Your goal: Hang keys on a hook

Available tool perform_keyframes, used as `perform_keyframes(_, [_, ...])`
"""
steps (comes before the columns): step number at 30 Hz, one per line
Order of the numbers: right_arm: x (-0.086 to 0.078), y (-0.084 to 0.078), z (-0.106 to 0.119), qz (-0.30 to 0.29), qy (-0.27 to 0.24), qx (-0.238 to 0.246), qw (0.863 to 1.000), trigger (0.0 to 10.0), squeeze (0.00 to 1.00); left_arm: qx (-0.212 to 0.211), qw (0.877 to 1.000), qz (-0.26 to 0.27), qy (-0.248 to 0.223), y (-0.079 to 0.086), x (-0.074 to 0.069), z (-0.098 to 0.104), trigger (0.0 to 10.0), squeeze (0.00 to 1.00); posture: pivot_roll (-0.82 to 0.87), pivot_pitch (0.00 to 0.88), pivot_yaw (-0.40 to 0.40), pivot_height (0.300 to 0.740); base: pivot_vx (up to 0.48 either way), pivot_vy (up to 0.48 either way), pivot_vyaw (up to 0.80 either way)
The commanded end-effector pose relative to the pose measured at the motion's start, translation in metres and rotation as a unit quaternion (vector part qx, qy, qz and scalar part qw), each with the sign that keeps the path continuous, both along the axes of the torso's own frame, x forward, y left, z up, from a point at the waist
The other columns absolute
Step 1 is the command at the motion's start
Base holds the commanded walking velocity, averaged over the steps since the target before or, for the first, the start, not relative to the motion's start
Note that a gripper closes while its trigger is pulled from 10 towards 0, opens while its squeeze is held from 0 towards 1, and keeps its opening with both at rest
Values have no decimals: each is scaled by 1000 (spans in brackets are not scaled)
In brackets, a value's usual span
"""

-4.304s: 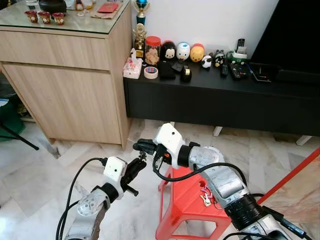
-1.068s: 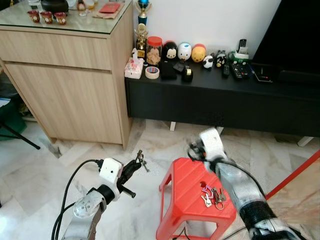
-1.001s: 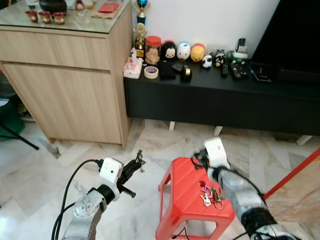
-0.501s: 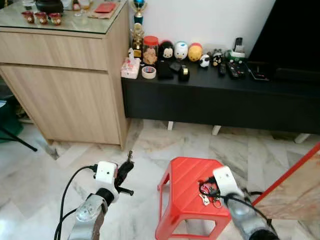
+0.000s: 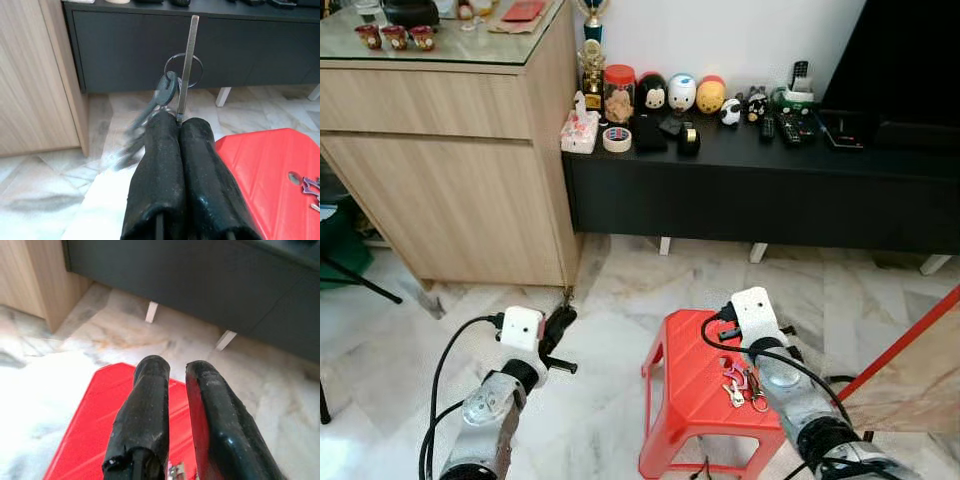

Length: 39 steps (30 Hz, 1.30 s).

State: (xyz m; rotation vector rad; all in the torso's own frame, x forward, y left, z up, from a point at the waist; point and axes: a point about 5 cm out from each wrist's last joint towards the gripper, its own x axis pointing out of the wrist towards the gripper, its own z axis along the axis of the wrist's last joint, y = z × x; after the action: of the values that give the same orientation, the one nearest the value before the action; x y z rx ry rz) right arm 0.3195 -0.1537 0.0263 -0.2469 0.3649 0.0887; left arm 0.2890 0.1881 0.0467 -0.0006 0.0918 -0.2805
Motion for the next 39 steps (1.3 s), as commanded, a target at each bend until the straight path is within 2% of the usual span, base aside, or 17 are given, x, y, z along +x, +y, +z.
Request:
perform_keyframes(1, [-2,-4,-3,-12,8,14,1000,10000,0,1,1000,-3,0,0,0,-1,10000,0,-28,69,-39,740,0,0,0])
perform_keyframes(7, [-9,-5,-13,-33,38,67,997,10000,0,-1,1000,-4,-2,-2,1,-1,10000,0,-21,68,-41,740,0,0,0])
perform_keyframes(9, [-7,-4,-11,-38,35,91,995,10000,0,-2,1000,-4,-3,-2,0,-1,10000,0,-18,67,-42,740,0,0,0])
perform_keyframes(10, [-2,0,-4,-38,20,131,991,10000,0,-2,1000,-3,-3,-1,0,-1,10000,0,-17,68,-44,740,0,0,0])
perform_keyframes(11, [1,3,1,-31,5,138,990,10000,0,-2,1000,-2,-3,-1,0,-1,10000,0,-17,68,-44,740,0,0,0])
perform_keyframes(16, [14,14,23,8,-51,147,988,10000,0,-3,1000,-1,-3,0,-1,-1,10000,0,-18,68,-46,740,0,0,0])
perform_keyframes(20, [16,16,26,15,-55,151,987,10000,0,-3,1000,-1,-4,0,-1,-1,10000,0,-17,68,-47,740,0,0,0])
perform_keyframes(23, [14,15,20,6,-38,145,989,10000,0,-2,1000,-2,-1,0,-2,-2,10000,0,-11,71,-35,740,0,0,0])
perform_keyframes(27, [0,13,1,-6,-5,147,989,10000,0,1,1000,-2,7,1,-4,-6,10000,0,3,62,-34,740,0,0,0])
perform_keyframes(31, [-27,13,-30,-23,59,149,987,10000,0,3,1000,2,8,4,-4,-6,10000,0,16,44,-27,740,0,0,0])
perform_keyframes(32, [-41,11,-45,-32,93,140,985,10000,0,5,1000,3,8,4,-5,-6,10000,0,22,35,-30,740,0,0,0])
perform_keyframes(34, [-46,10,-50,-34,104,137,985,10000,0,5,1000,3,8,5,-6,-7,10000,0,23,30,-33,740,0,0,0])
perform_keyframes(36, [-63,8,-64,-42,138,131,981,10000,0,4,1000,7,9,4,-7,-8,10000,0,23,18,-35,740,0,0,0])
perform_keyframes(37, [-78,7,-76,-49,165,127,977,10000,0,3,1000,8,10,3,-8,-10,10000,0,19,8,-39,740,0,0,0])
perform_keyframes(39, [-82,7,-79,-51,174,131,975,10000,0,3,1000,8,11,2,-9,-10,10000,0,21,0,-42,740,0,0,0])
